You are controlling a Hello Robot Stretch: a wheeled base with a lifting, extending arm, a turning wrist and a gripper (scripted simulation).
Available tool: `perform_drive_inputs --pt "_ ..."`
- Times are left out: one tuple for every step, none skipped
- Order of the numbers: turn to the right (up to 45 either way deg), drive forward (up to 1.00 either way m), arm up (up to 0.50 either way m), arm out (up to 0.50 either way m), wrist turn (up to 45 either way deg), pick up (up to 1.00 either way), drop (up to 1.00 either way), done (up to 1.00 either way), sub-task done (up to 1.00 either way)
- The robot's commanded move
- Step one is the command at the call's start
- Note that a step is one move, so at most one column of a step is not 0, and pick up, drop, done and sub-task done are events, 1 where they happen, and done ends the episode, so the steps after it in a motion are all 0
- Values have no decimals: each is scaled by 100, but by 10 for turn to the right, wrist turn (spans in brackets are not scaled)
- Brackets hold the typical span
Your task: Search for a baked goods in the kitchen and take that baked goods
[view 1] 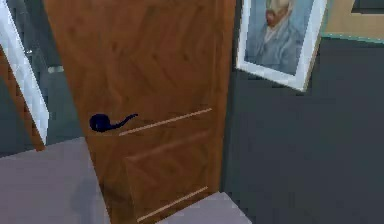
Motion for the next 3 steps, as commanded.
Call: perform_drive_inputs --pt "-450 0 0 0 0 0 0 0 0" --pt "-300 0 0 0 0 0 0 0 0" --pt "0 80 0 0 0 0 0 0 0"
